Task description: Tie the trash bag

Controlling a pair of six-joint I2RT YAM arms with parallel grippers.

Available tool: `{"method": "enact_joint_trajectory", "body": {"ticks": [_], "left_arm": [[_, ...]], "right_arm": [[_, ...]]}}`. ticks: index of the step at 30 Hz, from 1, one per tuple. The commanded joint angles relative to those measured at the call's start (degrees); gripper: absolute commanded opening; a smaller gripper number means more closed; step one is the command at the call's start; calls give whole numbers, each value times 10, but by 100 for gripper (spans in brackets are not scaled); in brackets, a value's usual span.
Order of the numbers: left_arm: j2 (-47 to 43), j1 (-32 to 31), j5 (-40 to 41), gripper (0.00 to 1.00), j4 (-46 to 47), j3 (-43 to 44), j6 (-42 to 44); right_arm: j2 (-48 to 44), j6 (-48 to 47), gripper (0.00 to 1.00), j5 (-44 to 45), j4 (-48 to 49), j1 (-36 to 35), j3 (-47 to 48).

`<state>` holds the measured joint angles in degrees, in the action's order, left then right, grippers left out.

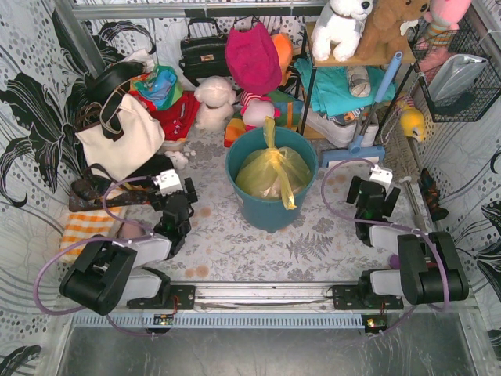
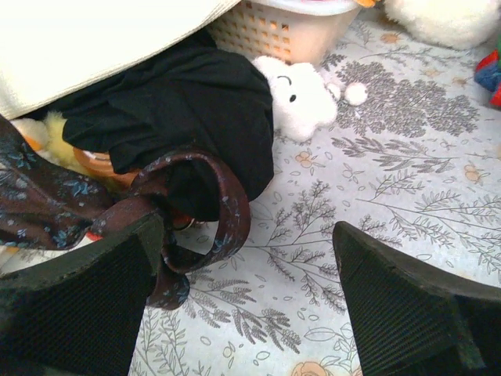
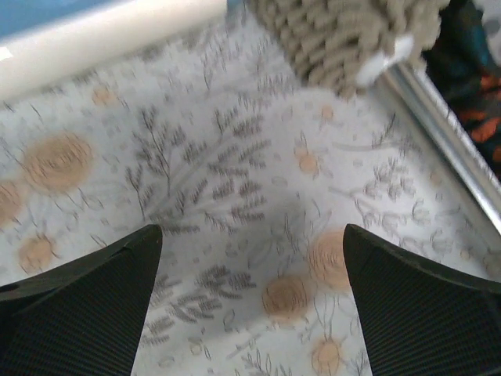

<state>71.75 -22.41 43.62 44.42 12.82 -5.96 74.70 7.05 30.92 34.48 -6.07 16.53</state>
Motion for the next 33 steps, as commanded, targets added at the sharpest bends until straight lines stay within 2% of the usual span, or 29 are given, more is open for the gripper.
{"method": "enact_joint_trajectory", "body": {"ticks": [1, 3, 5, 8, 9, 13, 16, 17, 26, 33], "left_arm": [[32, 16, -39, 98, 200, -21, 56], [42, 23, -69, 98, 203, -15, 62], [56, 33, -98, 98, 215, -14, 76], [92, 72, -149, 98, 277, -22, 75], [86, 85, -162, 98, 244, -14, 57], [92, 135, -251, 98, 238, -12, 27], [131, 170, -322, 98, 277, -13, 20], [121, 173, -325, 98, 241, -6, 9], [125, 174, -323, 98, 257, -9, 12], [125, 174, -321, 98, 258, -10, 13]], "right_arm": [[20, -67, 97, -4, 200, 3, -19], [37, -91, 97, -38, 262, 3, -31], [51, -88, 97, -64, 282, 4, -30], [88, -89, 97, -75, 319, 3, -30], [99, -97, 97, -75, 341, 3, -32], [98, -99, 97, -95, 343, 3, -35], [100, -95, 97, -101, 322, 5, -24], [102, -96, 97, -103, 319, 6, -22], [102, -99, 97, -136, 310, 12, -18], [102, -106, 97, -169, 353, 15, -41]]}}
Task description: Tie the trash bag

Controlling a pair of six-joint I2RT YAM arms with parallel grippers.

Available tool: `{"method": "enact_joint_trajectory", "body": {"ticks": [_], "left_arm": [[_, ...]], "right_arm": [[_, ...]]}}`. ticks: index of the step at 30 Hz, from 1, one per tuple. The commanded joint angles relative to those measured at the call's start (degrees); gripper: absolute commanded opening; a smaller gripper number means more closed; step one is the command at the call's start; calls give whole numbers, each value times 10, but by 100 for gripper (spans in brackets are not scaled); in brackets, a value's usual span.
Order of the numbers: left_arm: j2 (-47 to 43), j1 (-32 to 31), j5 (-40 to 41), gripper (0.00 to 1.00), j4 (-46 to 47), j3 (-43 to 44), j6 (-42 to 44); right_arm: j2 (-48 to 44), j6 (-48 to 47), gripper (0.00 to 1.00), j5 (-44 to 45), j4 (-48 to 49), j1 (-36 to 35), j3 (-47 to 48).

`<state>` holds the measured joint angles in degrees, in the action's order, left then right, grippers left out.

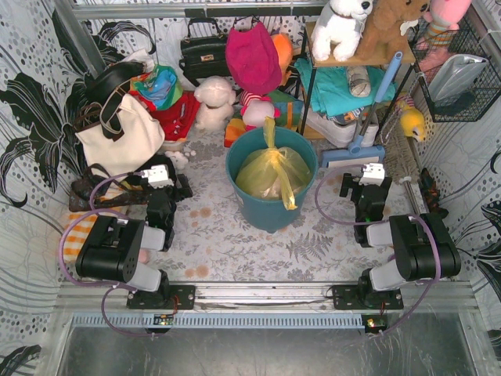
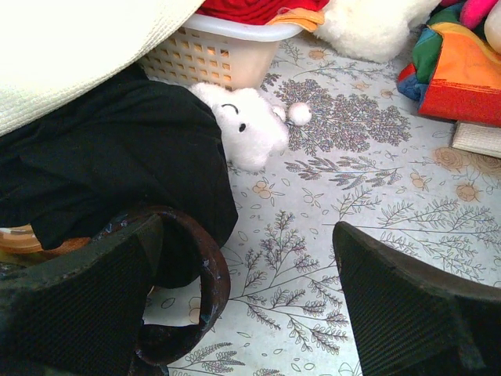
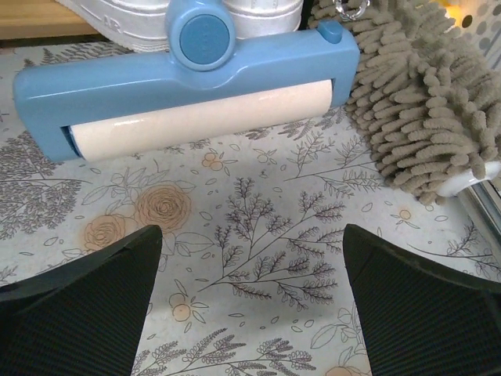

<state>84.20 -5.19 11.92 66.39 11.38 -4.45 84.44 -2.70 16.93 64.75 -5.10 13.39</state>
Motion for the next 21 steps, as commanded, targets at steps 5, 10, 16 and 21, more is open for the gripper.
{"method": "enact_joint_trajectory", "body": {"ticks": [5, 10, 16, 21], "left_arm": [[0, 2, -5, 98, 37, 5, -4], [-1, 2, -5, 98, 35, 5, -5], [-1, 2, -7, 98, 32, 7, -6], [-1, 4, -8, 98, 32, 6, -6]], "right_arm": [[43, -11, 97, -41, 135, 18, -29], [38, 4, 97, -49, 100, 21, -24], [39, 2, 97, -43, 111, 21, -27], [40, 1, 97, -42, 112, 21, -28]]}}
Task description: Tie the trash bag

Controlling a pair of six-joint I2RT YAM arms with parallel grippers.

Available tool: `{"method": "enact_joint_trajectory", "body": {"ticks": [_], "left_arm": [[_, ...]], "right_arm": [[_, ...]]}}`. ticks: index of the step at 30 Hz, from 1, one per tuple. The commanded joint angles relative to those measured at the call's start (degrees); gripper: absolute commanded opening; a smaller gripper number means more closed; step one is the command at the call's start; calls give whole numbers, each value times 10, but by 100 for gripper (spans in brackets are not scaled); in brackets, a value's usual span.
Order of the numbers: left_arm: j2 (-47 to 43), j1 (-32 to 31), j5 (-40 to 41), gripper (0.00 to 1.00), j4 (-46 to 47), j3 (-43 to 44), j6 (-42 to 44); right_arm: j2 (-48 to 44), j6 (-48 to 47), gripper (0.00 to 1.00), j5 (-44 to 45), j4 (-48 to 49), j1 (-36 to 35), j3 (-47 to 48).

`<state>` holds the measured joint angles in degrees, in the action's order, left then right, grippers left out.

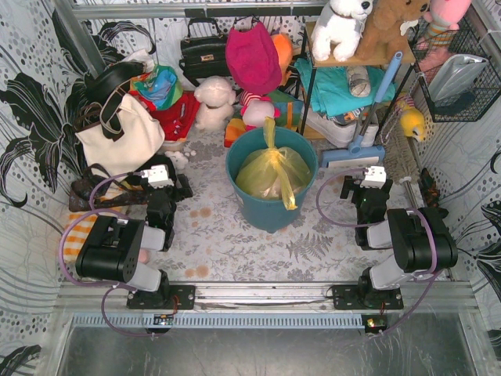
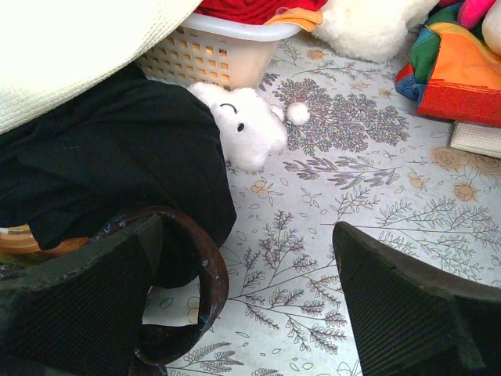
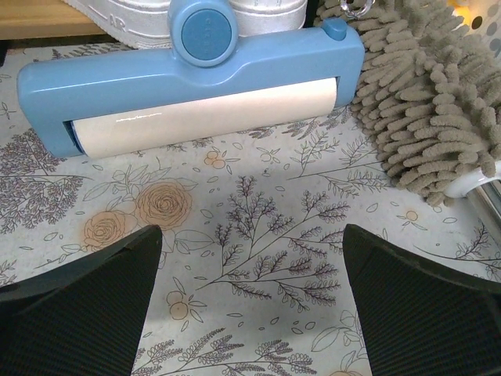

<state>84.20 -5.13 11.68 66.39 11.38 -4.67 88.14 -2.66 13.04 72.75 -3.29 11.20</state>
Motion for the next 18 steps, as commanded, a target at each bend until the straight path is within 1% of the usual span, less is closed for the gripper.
{"method": "enact_joint_trajectory", "body": {"ticks": [1, 18], "left_arm": [[-1, 3, -6, 98, 33, 6, -4], [-1, 3, -5, 98, 32, 7, -3]], "right_arm": [[3, 0, 97, -3, 32, 3, -6], [3, 0, 97, -3, 32, 3, -5]]}}
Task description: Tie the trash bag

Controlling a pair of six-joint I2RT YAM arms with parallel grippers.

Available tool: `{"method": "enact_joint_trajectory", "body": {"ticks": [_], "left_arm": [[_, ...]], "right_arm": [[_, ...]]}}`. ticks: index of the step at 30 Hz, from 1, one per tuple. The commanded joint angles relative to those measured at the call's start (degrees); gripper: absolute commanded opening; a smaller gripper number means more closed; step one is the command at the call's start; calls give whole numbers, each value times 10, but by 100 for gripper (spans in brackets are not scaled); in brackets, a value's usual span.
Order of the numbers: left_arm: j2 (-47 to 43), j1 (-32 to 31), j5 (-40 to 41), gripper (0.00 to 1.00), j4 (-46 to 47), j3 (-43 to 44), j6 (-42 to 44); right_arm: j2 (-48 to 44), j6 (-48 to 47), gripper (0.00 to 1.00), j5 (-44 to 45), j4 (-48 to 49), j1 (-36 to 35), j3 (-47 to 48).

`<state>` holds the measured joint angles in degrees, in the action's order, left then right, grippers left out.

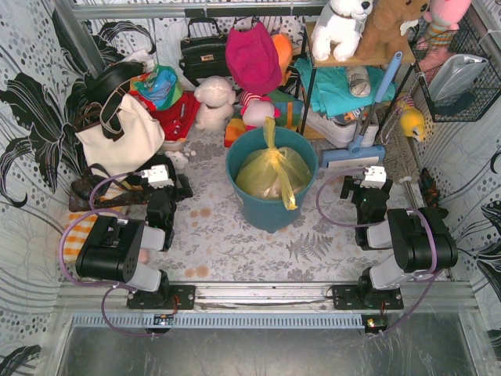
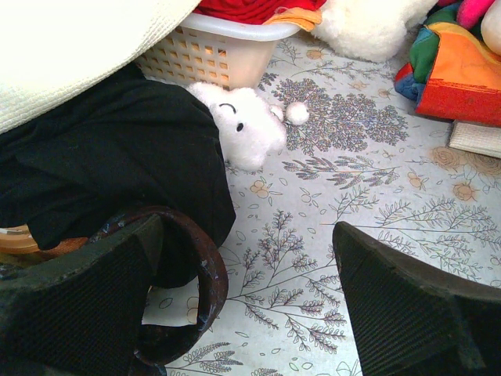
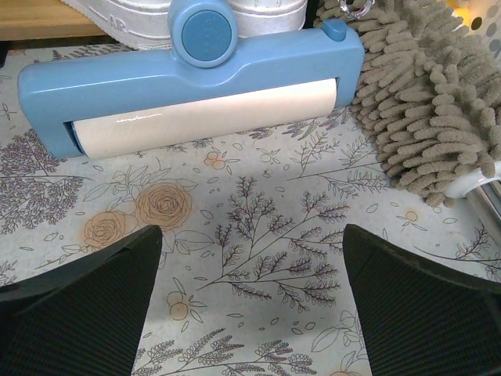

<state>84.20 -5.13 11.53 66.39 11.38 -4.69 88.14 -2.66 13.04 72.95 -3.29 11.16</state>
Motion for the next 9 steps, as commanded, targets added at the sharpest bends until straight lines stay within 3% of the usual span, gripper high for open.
{"method": "enact_joint_trajectory", "body": {"ticks": [1, 9], "left_arm": [[0, 3, -4, 98, 32, 7, -3], [0, 2, -1, 98, 40, 3, 1]], "right_arm": [[3, 1, 97, -3, 29, 3, -4], [3, 1, 97, -3, 29, 3, -5]]}}
